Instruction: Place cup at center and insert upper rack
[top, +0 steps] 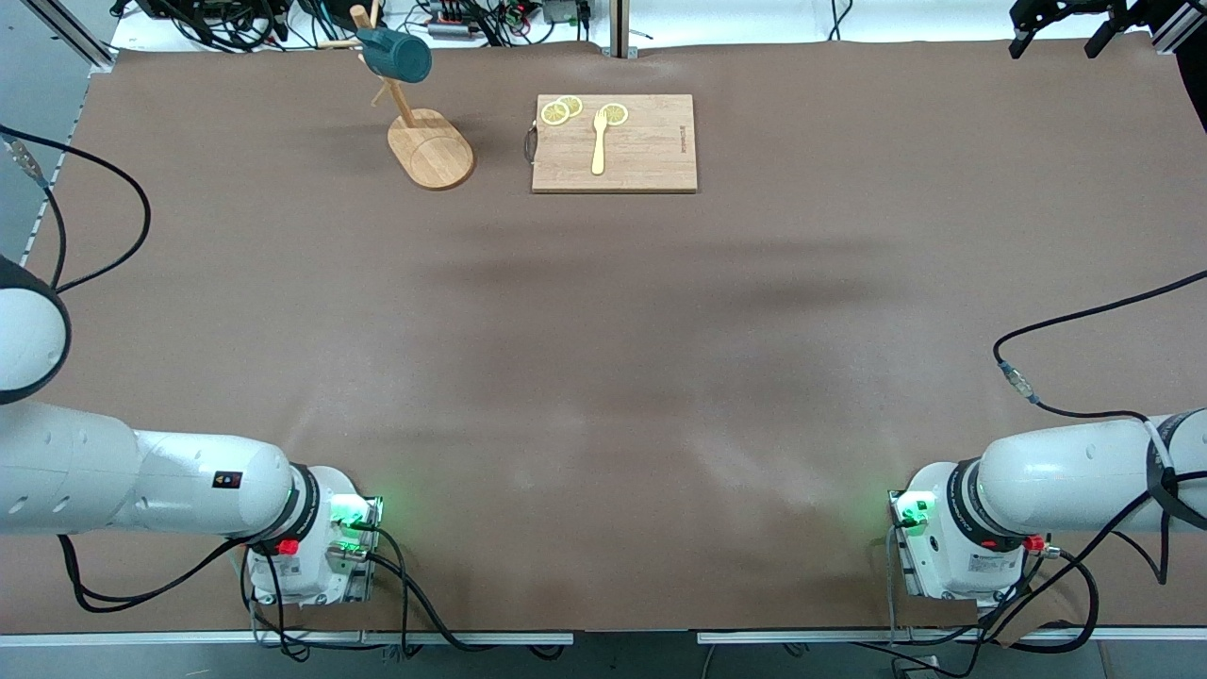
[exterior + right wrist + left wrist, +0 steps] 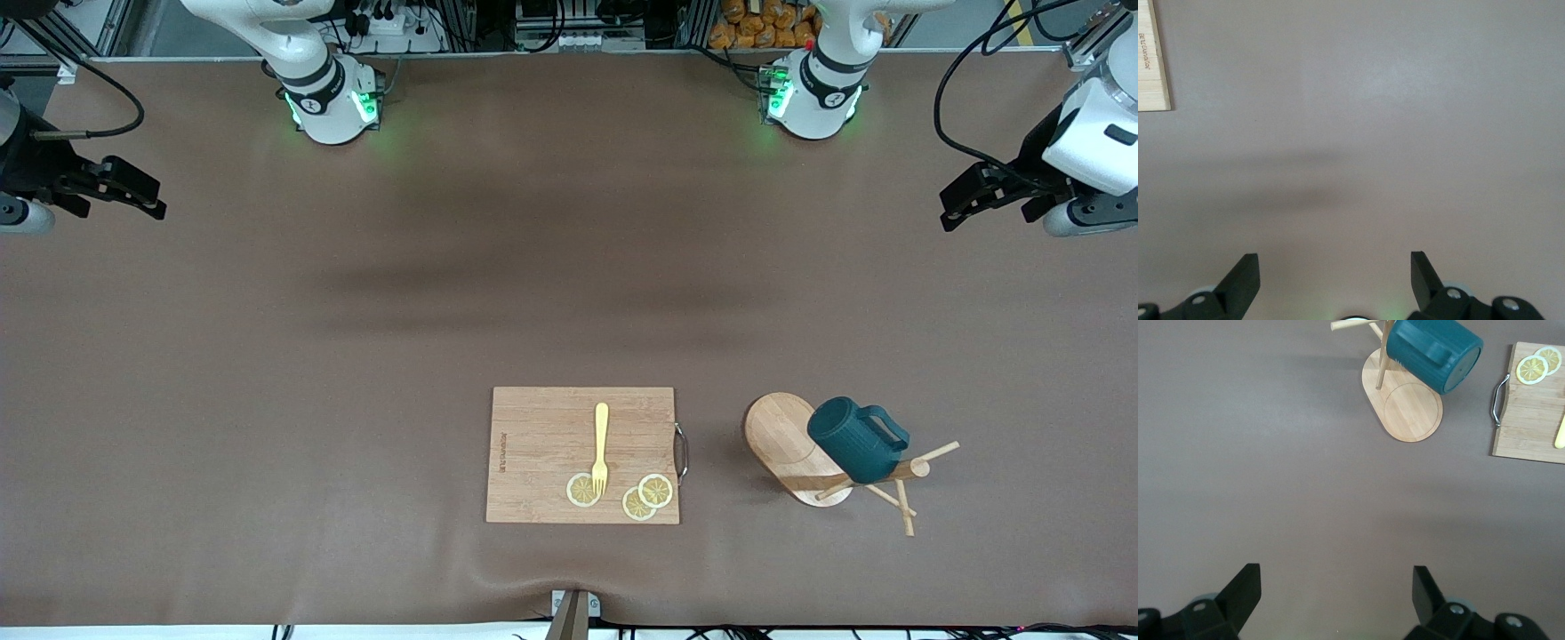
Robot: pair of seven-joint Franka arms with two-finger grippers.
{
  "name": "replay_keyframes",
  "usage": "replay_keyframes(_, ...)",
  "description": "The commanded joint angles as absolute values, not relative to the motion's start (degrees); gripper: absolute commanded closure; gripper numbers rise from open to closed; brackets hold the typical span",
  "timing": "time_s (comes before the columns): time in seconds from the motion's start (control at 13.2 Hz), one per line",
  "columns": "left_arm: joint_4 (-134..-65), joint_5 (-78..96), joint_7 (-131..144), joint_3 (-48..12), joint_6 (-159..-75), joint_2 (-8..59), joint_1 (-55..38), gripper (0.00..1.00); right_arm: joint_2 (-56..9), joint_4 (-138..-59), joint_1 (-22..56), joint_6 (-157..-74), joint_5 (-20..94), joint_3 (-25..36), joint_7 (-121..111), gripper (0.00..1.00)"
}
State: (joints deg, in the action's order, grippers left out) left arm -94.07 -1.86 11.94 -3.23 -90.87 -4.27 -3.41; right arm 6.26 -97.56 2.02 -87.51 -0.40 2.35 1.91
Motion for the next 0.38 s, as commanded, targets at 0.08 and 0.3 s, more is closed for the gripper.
replay_keyframes(0.08, -92.6, -1.0, 10.5, -3.6, -89.5, -4.6, -2.5, 0.0, 6.9, -97.4, 2.5, -86.9, -0.1, 2.5, 3.0, 0.0)
replay_keyframes(0.3, -92.3, -1.1, 10.5, -3.5, -88.9, -4.6, -2.5, 0.0, 6.8, -97.4, 2.5, -87.0, 0.0, 2.5, 3.0, 0.0)
